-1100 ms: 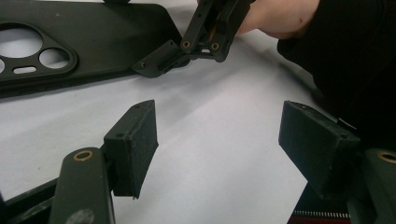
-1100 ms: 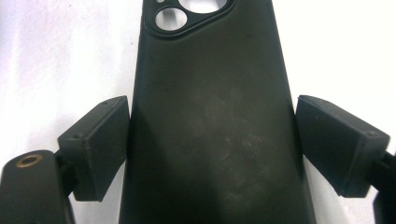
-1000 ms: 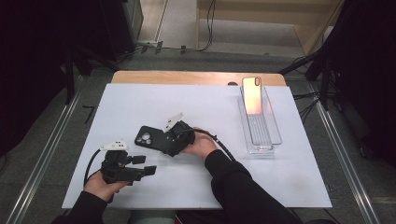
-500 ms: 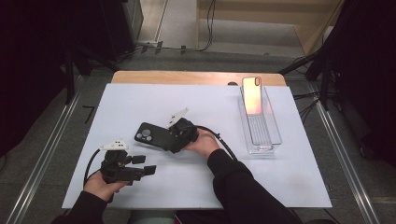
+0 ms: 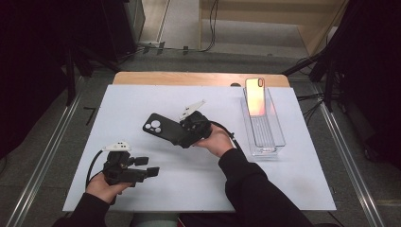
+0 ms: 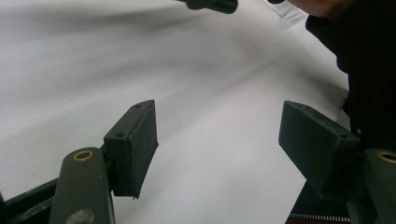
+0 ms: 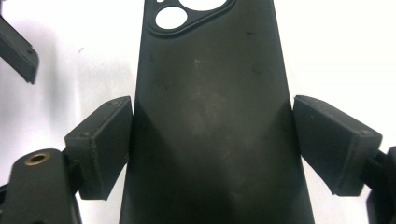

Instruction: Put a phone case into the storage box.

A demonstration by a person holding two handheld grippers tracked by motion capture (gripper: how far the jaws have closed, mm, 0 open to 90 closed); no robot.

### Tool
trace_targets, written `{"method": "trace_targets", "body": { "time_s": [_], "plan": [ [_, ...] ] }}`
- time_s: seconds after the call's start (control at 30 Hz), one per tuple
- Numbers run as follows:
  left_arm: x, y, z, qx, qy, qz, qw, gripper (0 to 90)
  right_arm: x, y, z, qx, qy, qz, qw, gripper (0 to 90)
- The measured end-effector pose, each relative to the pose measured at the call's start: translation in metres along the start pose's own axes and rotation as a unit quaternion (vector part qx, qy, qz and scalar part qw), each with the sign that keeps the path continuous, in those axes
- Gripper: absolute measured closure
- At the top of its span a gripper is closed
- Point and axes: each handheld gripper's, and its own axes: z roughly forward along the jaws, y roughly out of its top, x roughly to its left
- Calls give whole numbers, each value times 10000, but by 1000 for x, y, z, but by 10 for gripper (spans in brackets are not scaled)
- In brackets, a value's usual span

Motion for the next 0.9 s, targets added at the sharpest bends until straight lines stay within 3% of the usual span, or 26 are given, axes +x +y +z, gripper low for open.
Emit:
{"method": "trace_targets", "body": {
  "time_s": [0.33, 0.57, 0.67, 0.9],
  "plan": [
    [-5, 10, 9, 54, -92, 10, 9999, 282, -1, -20, -33, -169, -90, 594, 9980, 141],
    [-8, 20, 16, -23, -260, -260, 9993, 280, 6, -38, -58, -228, -172, 928, 9953, 140],
    [-10, 24, 18, -81, -363, -404, 9985, 251, 9, -45, -67, -261, -231, 1054, 9938, 139],
    [-14, 34, 25, -143, -322, -434, 9984, 250, 14, -63, -85, -346, -359, 1151, 9921, 139]
  ]
}}
